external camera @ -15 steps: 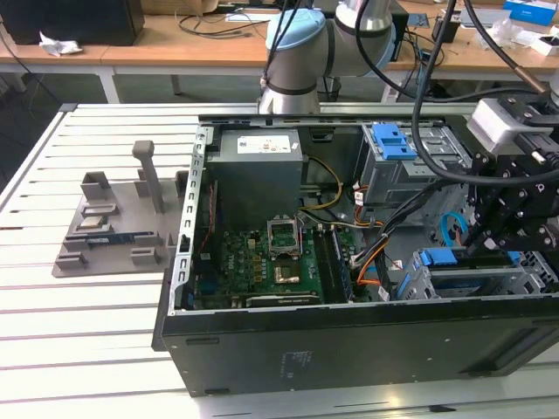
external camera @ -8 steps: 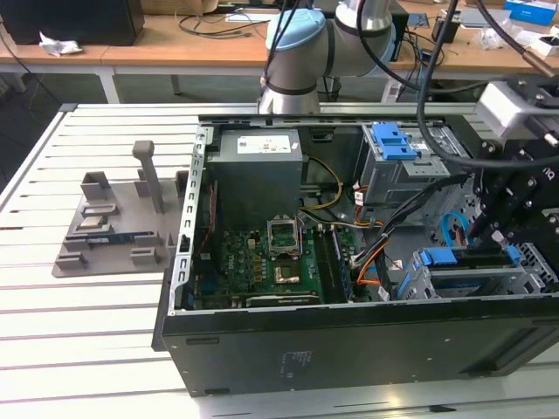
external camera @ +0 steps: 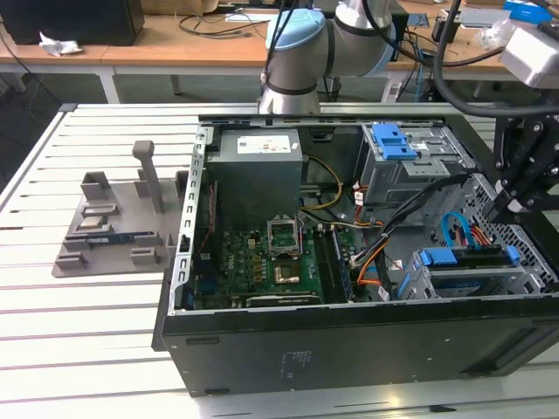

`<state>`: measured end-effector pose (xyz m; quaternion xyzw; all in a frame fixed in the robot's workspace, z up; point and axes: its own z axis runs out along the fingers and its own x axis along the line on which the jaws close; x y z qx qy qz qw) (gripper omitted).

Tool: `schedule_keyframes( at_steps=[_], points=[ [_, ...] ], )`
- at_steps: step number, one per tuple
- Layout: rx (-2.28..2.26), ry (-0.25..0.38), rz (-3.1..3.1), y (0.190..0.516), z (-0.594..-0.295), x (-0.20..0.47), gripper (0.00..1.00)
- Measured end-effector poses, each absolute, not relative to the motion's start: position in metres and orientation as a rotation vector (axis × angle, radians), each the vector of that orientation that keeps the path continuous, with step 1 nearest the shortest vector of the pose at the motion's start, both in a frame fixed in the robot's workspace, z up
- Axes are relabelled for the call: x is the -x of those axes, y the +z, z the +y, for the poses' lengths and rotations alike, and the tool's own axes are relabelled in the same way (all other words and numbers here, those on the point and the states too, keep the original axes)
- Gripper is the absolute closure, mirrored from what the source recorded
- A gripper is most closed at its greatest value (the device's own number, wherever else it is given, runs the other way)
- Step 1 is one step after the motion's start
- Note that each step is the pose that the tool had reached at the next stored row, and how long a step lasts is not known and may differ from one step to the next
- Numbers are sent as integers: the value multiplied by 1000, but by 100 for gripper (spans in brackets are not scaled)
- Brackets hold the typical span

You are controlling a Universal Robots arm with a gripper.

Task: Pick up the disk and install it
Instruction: 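Insert the second disk wire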

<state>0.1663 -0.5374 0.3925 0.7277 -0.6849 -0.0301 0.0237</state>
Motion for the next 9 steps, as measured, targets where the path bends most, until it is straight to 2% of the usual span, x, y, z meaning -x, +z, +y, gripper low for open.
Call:
schedule_keyframes(
  at_steps=[9],
  points=[
    [-2252,-94,-2120,394,-537,-166,89]
  ],
)
